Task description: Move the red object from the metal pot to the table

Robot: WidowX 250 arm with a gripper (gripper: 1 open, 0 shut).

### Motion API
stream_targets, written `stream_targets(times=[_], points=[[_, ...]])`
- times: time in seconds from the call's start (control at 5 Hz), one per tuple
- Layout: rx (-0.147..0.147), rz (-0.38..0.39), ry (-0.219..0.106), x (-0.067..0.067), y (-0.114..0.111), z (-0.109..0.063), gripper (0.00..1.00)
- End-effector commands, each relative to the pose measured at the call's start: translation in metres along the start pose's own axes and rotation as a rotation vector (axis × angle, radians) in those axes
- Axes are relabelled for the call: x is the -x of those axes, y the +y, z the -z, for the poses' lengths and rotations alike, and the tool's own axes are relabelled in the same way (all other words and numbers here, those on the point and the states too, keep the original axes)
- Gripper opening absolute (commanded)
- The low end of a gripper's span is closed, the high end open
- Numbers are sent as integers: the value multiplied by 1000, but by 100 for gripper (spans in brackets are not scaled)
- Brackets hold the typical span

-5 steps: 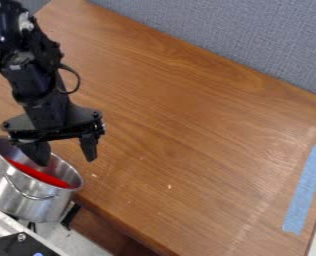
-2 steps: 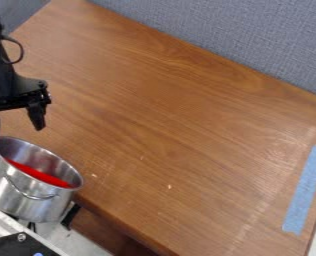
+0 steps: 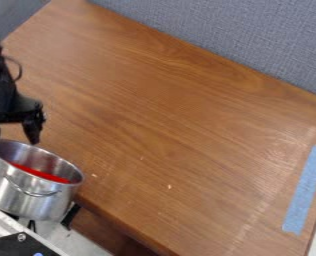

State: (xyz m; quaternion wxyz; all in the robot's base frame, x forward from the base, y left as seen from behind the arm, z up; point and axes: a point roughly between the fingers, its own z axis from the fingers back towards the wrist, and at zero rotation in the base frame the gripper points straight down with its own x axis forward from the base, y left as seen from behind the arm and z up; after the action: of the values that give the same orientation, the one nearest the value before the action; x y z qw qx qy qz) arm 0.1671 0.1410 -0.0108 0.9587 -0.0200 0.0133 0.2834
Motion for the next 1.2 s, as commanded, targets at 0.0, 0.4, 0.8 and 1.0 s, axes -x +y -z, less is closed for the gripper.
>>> stream_targets(times=[0.0,0.4,0.8,1.0], points=[[-3,-5,-53,-26,20,23,100],[26,-30,-69,-41,18,19,0],[33,-23,-46,-46,-6,-43,0],[43,72,-47,-49,-13,-54,0]])
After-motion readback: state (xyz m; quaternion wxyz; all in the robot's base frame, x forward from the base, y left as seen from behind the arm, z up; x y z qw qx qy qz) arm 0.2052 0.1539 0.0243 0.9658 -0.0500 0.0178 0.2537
